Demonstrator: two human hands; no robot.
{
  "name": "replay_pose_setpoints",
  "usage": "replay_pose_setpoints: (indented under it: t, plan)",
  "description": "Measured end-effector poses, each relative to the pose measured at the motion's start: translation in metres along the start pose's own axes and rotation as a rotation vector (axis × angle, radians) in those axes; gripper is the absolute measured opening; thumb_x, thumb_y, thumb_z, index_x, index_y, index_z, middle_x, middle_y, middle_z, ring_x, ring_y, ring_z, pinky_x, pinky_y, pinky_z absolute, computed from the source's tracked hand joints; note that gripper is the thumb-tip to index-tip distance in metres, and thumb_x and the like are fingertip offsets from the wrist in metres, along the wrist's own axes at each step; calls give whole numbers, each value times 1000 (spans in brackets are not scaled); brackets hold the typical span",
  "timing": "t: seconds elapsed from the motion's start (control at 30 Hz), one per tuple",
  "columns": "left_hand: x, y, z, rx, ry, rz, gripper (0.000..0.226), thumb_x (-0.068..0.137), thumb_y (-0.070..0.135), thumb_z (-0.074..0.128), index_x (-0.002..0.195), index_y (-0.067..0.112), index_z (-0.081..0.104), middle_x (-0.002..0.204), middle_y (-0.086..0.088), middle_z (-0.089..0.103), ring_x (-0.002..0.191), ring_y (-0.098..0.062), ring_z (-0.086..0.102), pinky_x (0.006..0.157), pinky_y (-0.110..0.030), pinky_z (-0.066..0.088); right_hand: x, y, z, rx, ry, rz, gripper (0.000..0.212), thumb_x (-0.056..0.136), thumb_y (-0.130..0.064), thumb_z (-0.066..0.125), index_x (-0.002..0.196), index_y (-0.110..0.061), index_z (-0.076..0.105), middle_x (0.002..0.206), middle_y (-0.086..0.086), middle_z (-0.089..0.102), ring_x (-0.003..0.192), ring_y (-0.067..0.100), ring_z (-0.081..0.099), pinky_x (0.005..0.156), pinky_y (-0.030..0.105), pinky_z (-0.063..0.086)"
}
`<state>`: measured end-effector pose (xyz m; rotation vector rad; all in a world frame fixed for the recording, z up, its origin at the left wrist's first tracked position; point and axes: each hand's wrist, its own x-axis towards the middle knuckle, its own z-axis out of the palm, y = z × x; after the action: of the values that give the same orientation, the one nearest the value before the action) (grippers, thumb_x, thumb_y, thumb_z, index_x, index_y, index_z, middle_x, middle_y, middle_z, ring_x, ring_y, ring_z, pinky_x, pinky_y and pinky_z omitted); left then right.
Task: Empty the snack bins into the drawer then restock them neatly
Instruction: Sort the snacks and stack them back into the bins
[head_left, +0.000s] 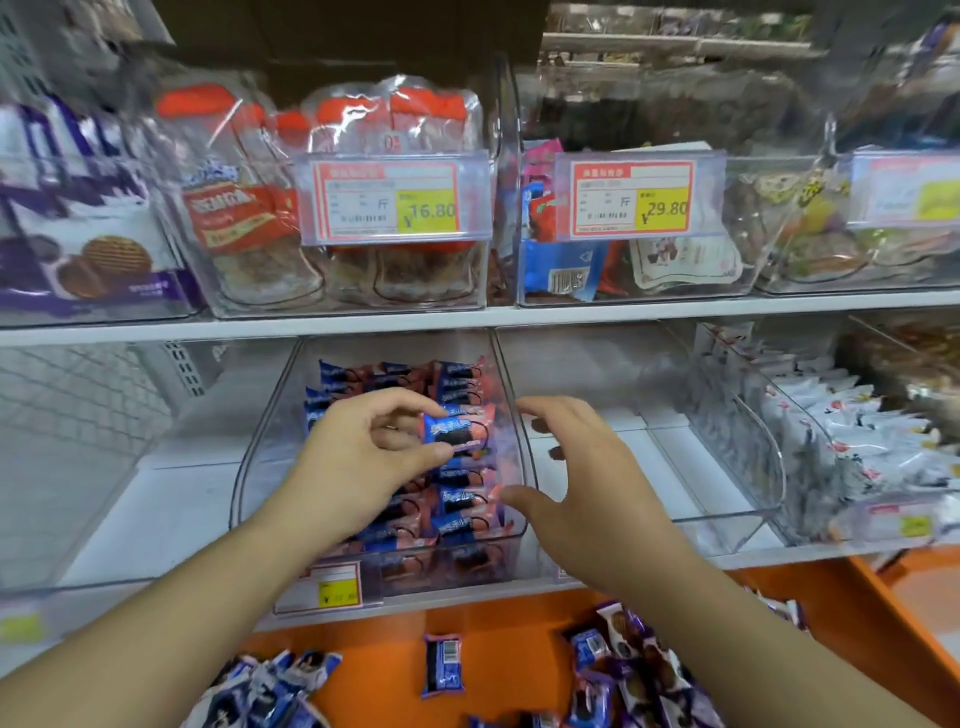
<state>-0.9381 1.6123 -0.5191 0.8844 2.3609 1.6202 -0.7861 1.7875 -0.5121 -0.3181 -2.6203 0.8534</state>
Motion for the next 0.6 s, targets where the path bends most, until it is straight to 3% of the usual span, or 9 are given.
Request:
replay_pose_setpoints:
  t: [0.07, 0.13, 0.23, 0.4, 0.6]
  plan:
    - [9, -12, 1, 82, 46, -13, 31, 74, 18, 93, 90, 39, 77, 90, 2, 71, 78, -20, 70, 74, -21, 57, -2, 5, -1, -75, -53, 16, 70, 94, -33, 78, 152, -42, 40, 144, -35, 35, 126, -13, 33, 102, -3, 21]
    - [18, -23, 8, 186, 54, -29, 30, 76, 21, 92, 93, 39, 75, 89, 7, 70, 78, -13, 68, 78, -24, 58, -2, 13, 2, -131, -87, 27, 69, 95, -33, 77, 153, -41, 41, 156, -30, 36, 144, -5, 31, 109, 4, 14]
    - [29, -34, 24, 273, 22, -18, 29, 81, 22, 89, 102, 35, 73, 91, 8, 68, 83, -8, 66, 82, -27, 58, -2, 20, 6, -156, -82, 20, 69, 95, -33, 77, 153, -43, 42, 160, -28, 37, 149, -3, 27, 107, 1, 6]
    - [38, -42, 44, 377, 71, 11, 24, 84, 31, 86, 101, 34, 70, 86, 12, 66, 78, -6, 62, 63, -20, 45, 1, 25, 7, -151, -74, 3, 70, 94, -32, 77, 154, -43, 42, 160, -27, 36, 150, -2, 25, 114, 10, 11]
    - [41, -52, 46, 506, 109, 99, 32, 80, 35, 89, 109, 34, 74, 99, 9, 55, 103, -16, 46, 83, -28, 36, 0, 29, 11, -150, -59, -15, 72, 94, -32, 78, 155, -41, 41, 160, -26, 37, 151, 0, 26, 115, 13, 14]
